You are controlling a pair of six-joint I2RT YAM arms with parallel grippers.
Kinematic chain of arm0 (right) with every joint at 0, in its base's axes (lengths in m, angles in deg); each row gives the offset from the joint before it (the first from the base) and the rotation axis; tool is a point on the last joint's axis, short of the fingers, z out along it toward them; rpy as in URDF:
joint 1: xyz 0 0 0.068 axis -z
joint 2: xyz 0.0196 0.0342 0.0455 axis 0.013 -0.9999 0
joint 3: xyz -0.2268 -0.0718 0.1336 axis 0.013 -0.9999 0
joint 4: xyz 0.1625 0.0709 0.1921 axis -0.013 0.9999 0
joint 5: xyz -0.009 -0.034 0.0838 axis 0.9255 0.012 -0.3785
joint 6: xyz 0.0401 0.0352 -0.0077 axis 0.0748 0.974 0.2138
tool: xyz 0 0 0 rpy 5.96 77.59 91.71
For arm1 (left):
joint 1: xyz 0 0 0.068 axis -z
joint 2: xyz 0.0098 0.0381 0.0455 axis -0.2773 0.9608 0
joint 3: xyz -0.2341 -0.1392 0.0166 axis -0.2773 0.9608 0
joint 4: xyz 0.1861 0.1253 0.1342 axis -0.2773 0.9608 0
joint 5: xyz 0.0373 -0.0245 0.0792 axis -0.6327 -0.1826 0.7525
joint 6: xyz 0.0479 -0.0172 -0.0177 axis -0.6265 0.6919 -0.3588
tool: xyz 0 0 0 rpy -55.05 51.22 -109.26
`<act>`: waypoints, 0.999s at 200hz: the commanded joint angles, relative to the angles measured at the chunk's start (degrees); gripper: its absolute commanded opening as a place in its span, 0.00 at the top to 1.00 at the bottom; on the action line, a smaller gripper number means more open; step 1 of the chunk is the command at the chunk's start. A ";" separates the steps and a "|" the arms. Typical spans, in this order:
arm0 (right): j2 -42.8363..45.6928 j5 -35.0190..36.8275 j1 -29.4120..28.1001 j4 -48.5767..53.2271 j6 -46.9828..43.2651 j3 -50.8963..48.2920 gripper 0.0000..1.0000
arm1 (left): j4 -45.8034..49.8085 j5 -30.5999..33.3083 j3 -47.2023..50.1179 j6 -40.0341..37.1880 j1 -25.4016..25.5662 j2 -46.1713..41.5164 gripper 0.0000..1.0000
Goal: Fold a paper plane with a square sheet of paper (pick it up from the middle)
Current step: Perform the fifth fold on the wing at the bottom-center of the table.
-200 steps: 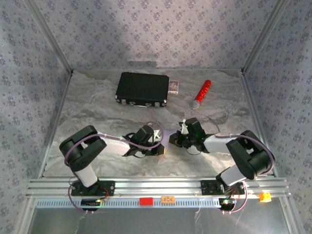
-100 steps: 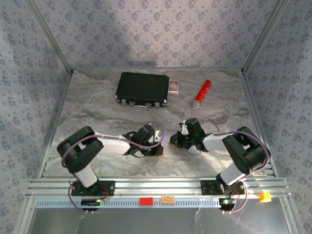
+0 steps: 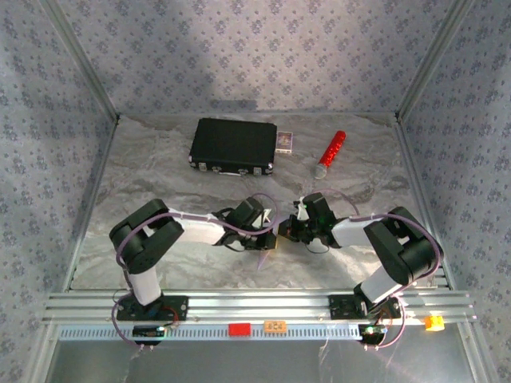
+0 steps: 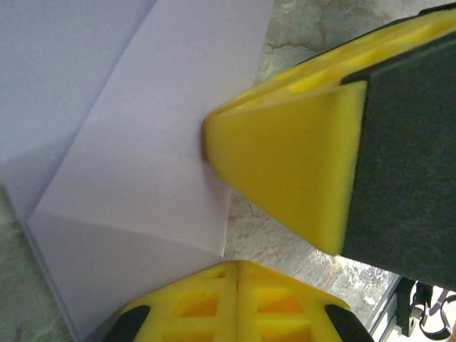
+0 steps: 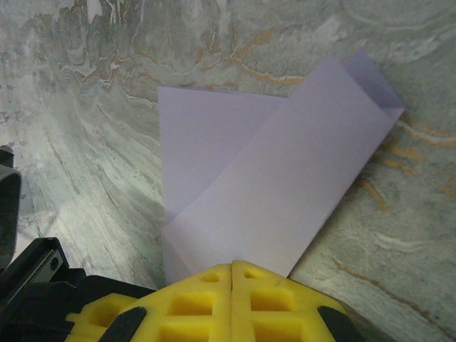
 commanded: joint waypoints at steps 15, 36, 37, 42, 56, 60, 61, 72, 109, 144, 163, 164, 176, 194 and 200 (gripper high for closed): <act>-2.86 5.08 0.35 4.08 -2.21 -0.05 0.98 | 4.64 0.64 0.63 -1.88 1.34 1.07 0.95; -3.15 5.37 0.56 4.32 -2.40 -0.01 0.98 | 5.51 1.15 2.66 -1.88 2.29 -0.89 0.94; -3.14 5.37 0.57 4.33 -2.36 -0.01 0.98 | 5.53 1.25 2.74 -1.88 2.35 -0.98 0.94; -3.21 5.37 0.57 4.39 -2.43 0.00 0.98 | 5.78 1.39 3.17 -1.89 2.50 -1.43 0.94; -3.40 5.60 0.75 4.52 -2.49 0.08 0.98 | 6.35 1.54 4.20 -2.06 3.05 -2.57 0.93; -3.47 5.55 0.77 4.58 -2.45 0.08 0.98 | 6.63 1.51 4.42 -2.14 3.16 -2.84 0.93; -3.52 5.59 0.76 4.59 -2.47 0.13 0.98 | 6.66 1.56 4.46 -2.22 3.22 -2.92 0.93; -3.56 5.64 0.84 4.91 -2.50 0.25 0.98 | 7.64 2.04 4.88 -2.57 3.66 -3.65 0.92; -3.74 5.72 0.93 5.47 -2.61 0.70 0.98 | 10.30 3.16 6.50 -3.17 5.02 -5.91 0.90; -3.80 5.69 0.84 5.48 -2.52 1.05 0.98 | 12.60 4.08 8.25 -3.91 6.14 -8.72 0.88; -3.58 5.60 0.75 5.40 -2.55 1.14 0.98 | 12.40 3.81 9.41 -3.89 6.49 -10.63 0.87; -3.57 5.57 0.75 5.40 -2.61 1.14 0.98 | 12.31 3.77 9.50 -3.85 6.47 -10.77 0.87; -3.49 5.41 0.67 5.07 -2.50 1.13 0.98 | 10.29 3.30 10.62 -3.36 6.58 -12.72 0.86; -3.27 3.96 0.51 3.62 -2.55 1.38 0.98 | 9.63 5.25 11.09 -2.89 6.49 -16.79 0.86; -2.94 3.52 0.45 3.26 -2.53 1.48 0.98 | 9.42 6.30 11.30 -2.74 6.49 -18.33 0.86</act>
